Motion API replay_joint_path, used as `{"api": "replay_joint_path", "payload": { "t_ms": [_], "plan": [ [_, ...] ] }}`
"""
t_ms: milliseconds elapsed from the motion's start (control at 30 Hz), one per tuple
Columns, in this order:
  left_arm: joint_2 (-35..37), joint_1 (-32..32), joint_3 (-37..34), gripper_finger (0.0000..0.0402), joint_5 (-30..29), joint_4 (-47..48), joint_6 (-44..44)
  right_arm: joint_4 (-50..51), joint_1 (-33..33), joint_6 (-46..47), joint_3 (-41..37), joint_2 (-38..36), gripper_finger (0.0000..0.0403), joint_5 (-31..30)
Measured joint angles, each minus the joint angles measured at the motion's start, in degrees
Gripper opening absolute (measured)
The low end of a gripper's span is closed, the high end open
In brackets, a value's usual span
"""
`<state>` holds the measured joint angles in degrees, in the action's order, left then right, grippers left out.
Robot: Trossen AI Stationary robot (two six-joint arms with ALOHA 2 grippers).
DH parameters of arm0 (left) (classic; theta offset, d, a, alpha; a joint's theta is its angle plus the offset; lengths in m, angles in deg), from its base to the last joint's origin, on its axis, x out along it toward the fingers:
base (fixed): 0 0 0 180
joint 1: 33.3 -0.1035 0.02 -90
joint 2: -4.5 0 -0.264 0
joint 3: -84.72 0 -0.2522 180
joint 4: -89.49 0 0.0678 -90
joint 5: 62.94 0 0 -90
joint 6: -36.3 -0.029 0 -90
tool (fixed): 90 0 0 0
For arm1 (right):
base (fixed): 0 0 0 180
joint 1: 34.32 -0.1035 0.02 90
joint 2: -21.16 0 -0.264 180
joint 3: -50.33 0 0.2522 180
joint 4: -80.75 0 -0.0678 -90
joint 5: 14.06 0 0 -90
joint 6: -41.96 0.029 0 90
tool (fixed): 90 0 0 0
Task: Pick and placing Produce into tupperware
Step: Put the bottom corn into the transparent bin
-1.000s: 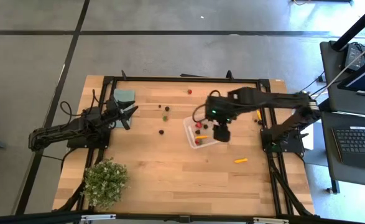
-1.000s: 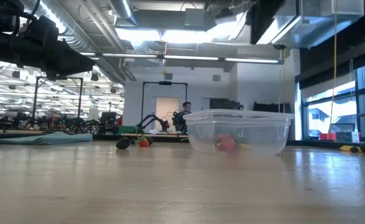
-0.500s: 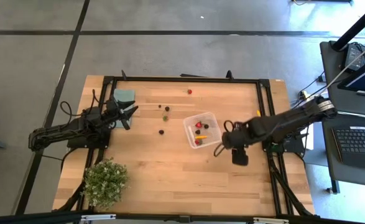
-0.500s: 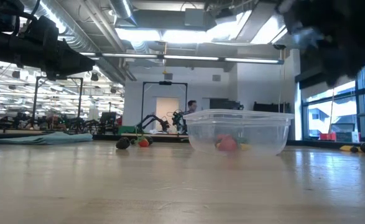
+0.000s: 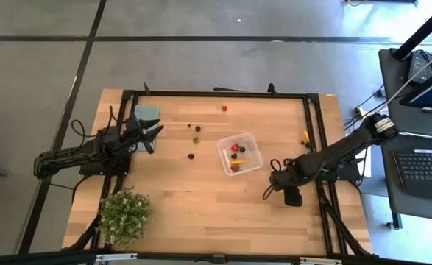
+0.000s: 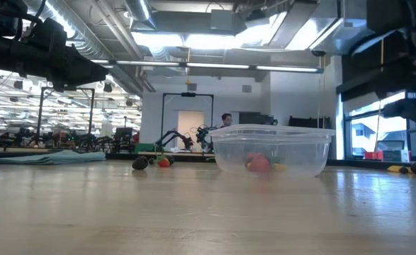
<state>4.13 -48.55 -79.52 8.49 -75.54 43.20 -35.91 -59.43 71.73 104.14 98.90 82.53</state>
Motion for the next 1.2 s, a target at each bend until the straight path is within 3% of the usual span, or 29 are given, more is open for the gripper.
{"api": "replay_joint_path", "payload": {
  "t_ms": [400,633,1100,1200],
  "plan": [
    [0.0,0.0,0.0,0.0149,0.0,0.0,0.0,-10.4,-1.8,-0.2,-6.7,0.0,0.0166,0.0],
    [0.0,0.0,0.0,0.0149,0.0,0.0,0.0,-10.9,-1.8,1.3,-8.2,0.0,0.0158,-0.6],
    [0.0,0.0,0.0,0.0149,0.0,0.0,0.1,-10.5,-1.8,3.2,-8.3,0.0,0.0021,-4.5],
    [0.0,0.0,0.0,0.0149,0.0,0.0,0.1,-10.4,-1.7,5.6,-7.9,0.1,0.0011,-4.5]
  ]
}}
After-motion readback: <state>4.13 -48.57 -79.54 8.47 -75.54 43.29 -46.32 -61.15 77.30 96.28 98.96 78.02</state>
